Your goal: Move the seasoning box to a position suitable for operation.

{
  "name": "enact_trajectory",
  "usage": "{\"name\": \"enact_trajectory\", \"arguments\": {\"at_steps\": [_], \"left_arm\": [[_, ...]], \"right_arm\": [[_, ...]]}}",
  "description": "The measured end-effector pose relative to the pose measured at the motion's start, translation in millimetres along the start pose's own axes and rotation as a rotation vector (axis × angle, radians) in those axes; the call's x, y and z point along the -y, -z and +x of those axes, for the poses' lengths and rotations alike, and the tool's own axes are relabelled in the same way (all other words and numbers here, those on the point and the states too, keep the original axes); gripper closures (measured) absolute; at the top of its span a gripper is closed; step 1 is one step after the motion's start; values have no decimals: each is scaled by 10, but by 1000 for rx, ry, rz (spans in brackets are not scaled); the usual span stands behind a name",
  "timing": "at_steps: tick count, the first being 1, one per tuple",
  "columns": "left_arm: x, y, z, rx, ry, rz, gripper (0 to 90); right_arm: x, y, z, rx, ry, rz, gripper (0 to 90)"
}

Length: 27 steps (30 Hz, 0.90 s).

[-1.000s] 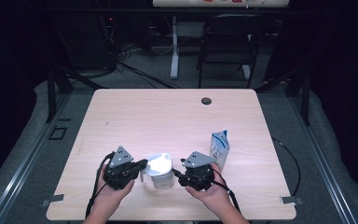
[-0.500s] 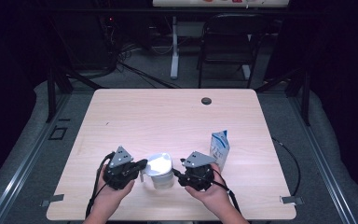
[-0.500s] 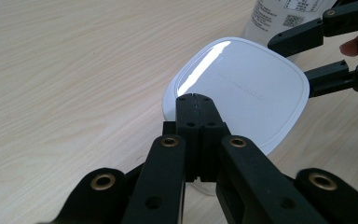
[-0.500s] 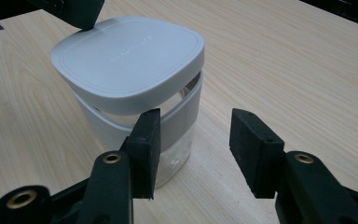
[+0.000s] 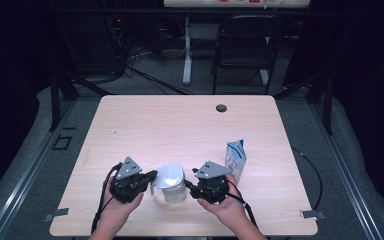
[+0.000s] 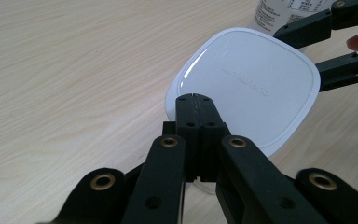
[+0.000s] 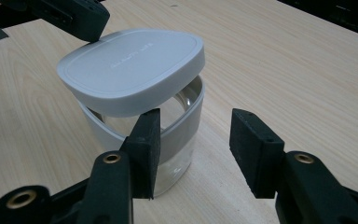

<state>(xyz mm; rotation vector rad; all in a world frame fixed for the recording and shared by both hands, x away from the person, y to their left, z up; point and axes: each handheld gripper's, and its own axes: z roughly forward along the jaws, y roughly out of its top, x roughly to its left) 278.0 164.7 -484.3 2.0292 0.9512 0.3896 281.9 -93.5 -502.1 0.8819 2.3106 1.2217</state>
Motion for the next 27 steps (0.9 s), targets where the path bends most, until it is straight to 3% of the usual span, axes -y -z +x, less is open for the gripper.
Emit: {"name": "enact_trajectory", "arguments": {"at_steps": [27], "left_arm": [[42, 36, 25, -15, 6, -9, 894]], "right_arm": [[-87, 51, 23, 1, 8, -21, 535]]}}
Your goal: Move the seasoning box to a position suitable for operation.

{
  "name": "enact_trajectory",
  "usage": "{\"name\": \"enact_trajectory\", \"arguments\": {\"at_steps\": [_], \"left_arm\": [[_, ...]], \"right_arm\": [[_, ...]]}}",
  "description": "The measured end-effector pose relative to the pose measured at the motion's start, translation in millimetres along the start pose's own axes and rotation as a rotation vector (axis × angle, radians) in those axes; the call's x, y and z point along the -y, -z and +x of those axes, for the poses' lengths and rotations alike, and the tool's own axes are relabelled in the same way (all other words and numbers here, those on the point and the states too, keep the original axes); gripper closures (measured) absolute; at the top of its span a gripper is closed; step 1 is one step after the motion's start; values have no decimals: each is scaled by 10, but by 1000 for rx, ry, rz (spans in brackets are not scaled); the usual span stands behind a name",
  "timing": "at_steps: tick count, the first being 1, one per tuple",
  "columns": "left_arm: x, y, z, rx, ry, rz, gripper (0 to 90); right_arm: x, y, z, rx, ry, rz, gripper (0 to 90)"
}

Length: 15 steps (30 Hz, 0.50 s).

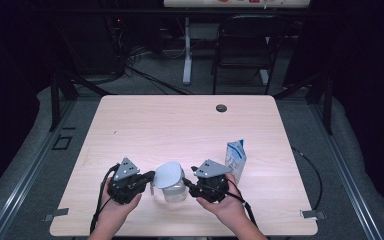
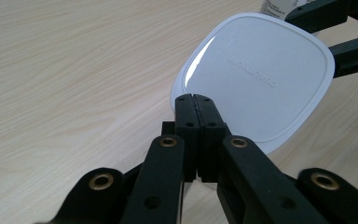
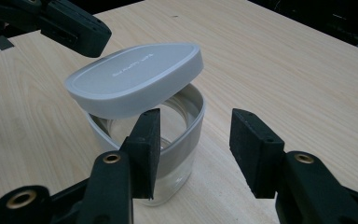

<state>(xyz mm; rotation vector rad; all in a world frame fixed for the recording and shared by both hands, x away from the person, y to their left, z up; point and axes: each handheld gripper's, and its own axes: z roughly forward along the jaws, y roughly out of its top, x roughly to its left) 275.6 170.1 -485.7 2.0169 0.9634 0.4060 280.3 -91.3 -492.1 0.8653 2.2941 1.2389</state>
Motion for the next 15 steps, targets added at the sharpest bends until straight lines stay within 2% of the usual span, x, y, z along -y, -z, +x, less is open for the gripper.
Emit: {"name": "enact_trajectory", "arguments": {"at_steps": [5, 11, 15], "left_arm": [[36, 28, 27, -6, 0, 5, 885], [60, 51, 85, 3, 37, -11, 846], [69, 70, 106, -2, 38, -6, 823]], "right_arm": [[-20, 9, 10, 0, -2, -12, 535], [-46, 14, 16, -2, 3, -13, 535], [-66, 12, 15, -2, 4, -17, 535]]}}
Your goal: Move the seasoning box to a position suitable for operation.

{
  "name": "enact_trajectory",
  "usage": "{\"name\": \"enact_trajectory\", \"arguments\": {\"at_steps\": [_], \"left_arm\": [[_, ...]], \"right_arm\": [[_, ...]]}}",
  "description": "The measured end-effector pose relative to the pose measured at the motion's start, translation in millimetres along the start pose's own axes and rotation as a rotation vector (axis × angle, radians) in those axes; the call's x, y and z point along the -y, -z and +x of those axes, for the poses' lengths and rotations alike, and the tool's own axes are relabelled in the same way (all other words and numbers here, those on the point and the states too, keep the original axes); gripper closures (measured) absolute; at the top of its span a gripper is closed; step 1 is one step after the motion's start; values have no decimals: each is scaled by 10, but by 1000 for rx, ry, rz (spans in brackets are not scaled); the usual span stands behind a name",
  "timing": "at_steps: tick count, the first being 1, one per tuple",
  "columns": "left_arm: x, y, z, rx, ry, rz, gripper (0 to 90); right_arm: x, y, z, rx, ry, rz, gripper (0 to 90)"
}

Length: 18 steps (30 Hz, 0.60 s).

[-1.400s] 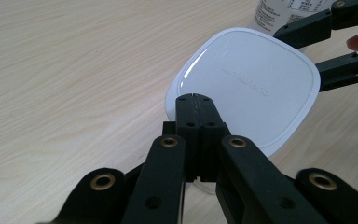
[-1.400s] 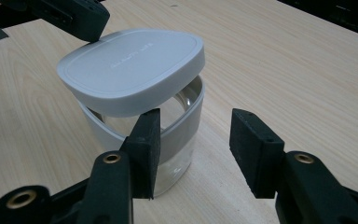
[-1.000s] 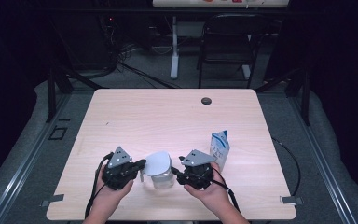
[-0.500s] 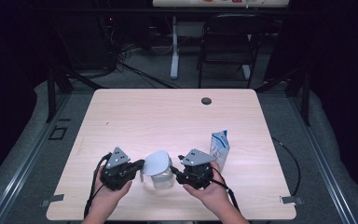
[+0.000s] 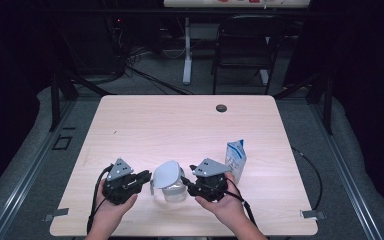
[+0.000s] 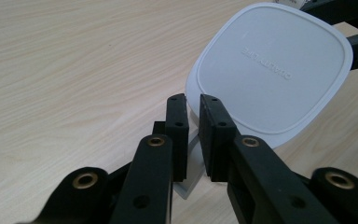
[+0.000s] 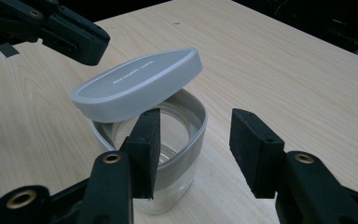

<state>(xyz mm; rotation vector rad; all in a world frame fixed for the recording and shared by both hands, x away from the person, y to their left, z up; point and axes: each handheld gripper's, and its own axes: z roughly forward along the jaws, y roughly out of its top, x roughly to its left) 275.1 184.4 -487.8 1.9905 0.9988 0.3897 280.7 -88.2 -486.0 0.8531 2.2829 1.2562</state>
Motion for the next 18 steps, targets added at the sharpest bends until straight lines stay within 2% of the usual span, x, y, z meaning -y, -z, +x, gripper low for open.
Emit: {"name": "enact_trajectory", "arguments": {"at_steps": [5, 11, 18], "left_arm": [[12, 45, 60, -12, 11, -15, 799], [28, 100, 143, -14, 52, -44, 791], [40, 112, 140, -17, 37, -26, 781]], "right_arm": [[-26, -11, 1, -3, -4, -7, 535], [-35, -45, 15, -15, 5, 6, 535], [-39, -73, 32, -19, -1, -1, 535]]}}
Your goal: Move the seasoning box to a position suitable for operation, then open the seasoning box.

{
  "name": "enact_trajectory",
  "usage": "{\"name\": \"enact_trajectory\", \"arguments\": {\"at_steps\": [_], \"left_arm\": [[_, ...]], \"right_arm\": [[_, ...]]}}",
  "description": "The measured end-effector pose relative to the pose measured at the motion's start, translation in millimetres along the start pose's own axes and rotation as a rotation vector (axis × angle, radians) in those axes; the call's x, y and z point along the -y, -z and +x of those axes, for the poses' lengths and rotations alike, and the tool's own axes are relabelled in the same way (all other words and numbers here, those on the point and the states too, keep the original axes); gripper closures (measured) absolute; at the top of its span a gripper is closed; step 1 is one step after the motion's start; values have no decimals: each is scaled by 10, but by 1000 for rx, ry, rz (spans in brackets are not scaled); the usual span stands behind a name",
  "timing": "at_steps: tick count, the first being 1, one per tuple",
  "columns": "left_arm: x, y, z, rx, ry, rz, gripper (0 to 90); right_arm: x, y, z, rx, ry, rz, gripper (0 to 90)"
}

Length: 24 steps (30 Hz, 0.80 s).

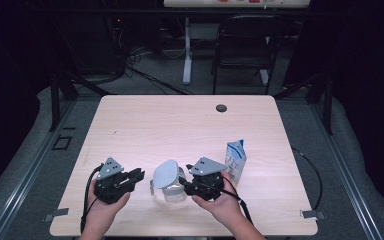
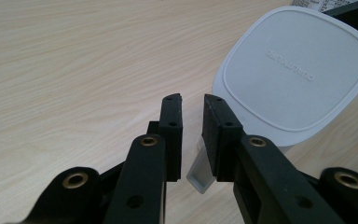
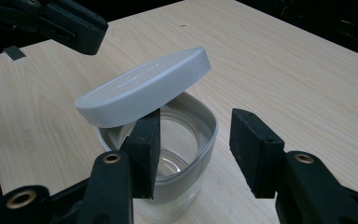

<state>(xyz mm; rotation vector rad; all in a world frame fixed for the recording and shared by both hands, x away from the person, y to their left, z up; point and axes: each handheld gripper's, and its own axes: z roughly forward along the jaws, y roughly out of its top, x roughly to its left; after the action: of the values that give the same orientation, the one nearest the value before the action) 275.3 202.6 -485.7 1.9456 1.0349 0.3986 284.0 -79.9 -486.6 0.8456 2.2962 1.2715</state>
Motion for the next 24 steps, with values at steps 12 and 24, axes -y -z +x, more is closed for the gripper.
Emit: {"name": "enact_trajectory", "arguments": {"at_steps": [12, 24], "left_arm": [[-4, 46, -14, -16, 6, -20, 767], [21, 58, 53, -24, 22, -21, 729]], "right_arm": [[-24, -46, 36, -17, 7, -3, 535], [-66, -14, 14, -12, 9, -15, 535]]}}
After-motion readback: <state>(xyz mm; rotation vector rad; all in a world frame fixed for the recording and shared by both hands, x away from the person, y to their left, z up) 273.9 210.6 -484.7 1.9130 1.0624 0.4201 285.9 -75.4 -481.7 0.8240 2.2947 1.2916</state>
